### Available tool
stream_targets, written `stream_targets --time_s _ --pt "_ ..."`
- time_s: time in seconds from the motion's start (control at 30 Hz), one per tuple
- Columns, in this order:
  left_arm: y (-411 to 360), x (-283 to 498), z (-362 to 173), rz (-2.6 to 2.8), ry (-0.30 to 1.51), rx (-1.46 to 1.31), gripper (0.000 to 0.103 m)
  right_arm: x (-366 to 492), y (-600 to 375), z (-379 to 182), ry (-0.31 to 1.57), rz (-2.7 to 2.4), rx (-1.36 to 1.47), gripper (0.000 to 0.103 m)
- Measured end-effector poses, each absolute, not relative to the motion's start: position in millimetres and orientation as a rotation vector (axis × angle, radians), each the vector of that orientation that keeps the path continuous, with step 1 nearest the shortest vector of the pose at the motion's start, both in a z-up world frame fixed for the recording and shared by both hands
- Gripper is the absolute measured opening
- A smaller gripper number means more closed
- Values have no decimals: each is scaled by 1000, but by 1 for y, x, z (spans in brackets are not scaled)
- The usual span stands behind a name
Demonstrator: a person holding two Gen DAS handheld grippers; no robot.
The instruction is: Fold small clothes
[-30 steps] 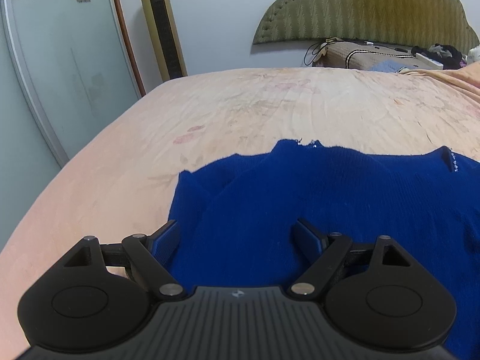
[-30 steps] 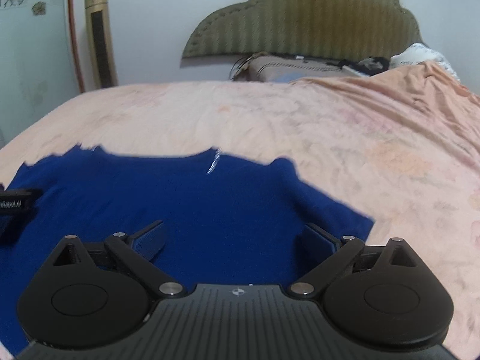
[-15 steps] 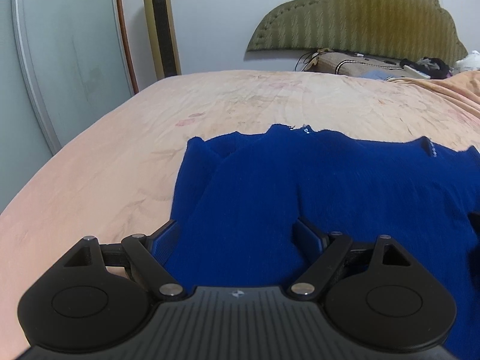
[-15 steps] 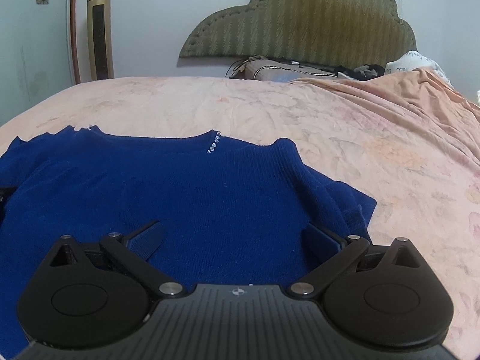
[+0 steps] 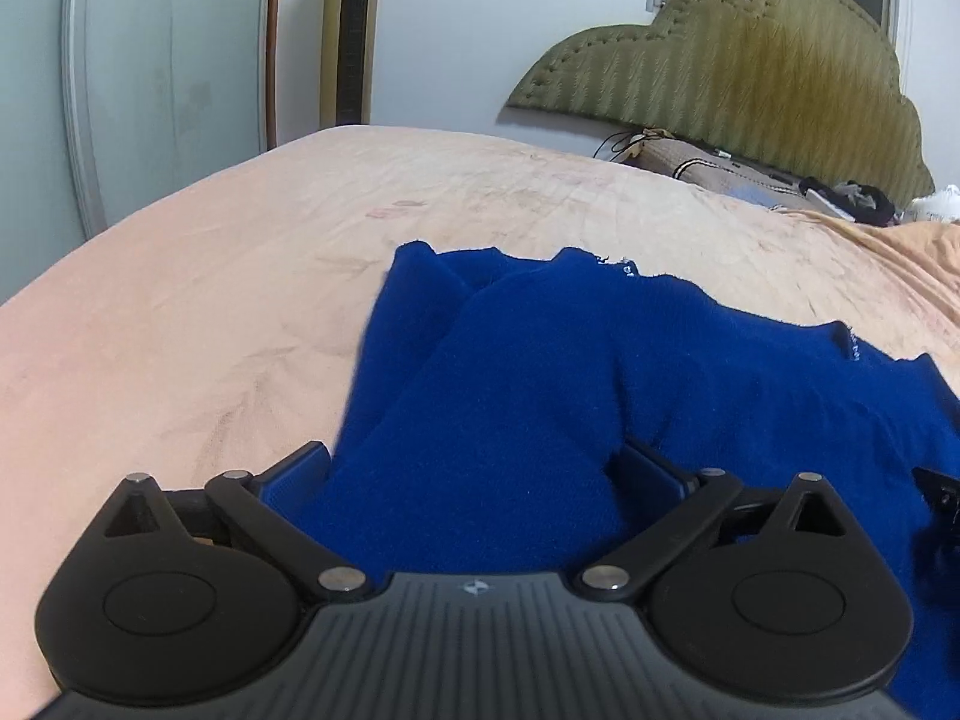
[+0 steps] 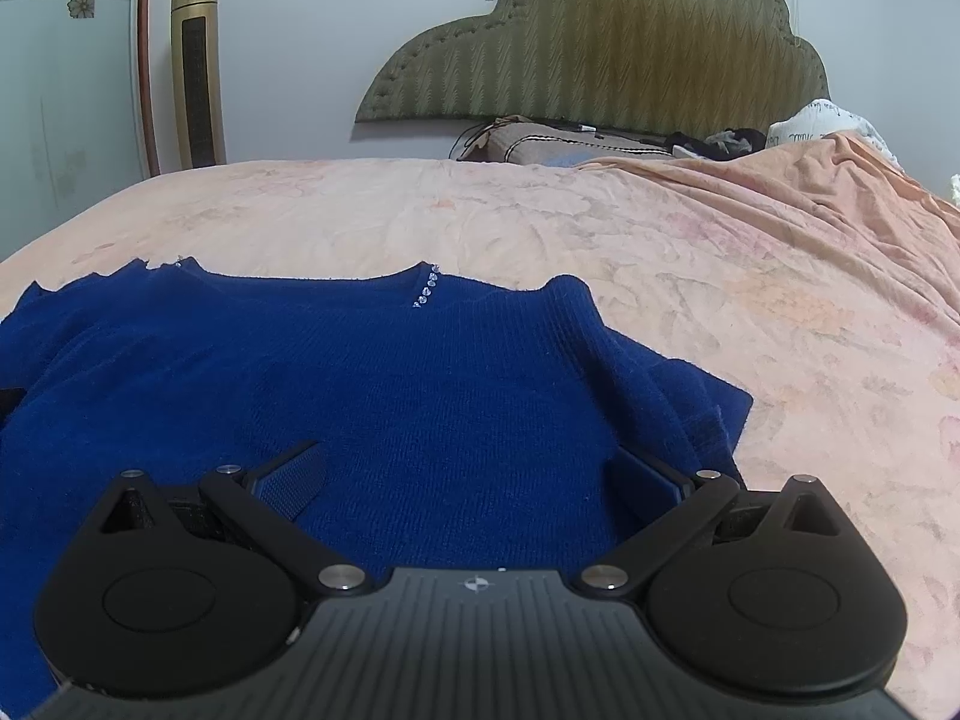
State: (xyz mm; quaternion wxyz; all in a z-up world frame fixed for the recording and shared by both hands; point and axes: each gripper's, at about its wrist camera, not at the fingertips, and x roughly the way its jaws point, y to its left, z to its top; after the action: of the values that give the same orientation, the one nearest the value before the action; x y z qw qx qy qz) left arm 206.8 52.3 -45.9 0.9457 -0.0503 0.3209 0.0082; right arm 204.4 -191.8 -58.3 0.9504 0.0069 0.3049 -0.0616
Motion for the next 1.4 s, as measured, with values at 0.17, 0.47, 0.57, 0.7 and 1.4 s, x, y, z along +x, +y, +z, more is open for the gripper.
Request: stream_targets --time_s 0.17,0.47,0.57,0.7,1.4 --pt "50 206 -46 23 654 -100 103 204 -192 -58 620 -125 15 103" --pt "50 206 -46 25 653 -99 103 205 -193 -58 620 -125 15 103" --pt "50 206 -47 25 653 -99 103 205 -193 -58 620 -125 15 103" --pt "50 206 -47 26 653 -99 103 205 -193 -58 620 -125 15 103" --pt "50 206 -47 29 653 -98 103 205 -193 -58 621 -124 14 103"
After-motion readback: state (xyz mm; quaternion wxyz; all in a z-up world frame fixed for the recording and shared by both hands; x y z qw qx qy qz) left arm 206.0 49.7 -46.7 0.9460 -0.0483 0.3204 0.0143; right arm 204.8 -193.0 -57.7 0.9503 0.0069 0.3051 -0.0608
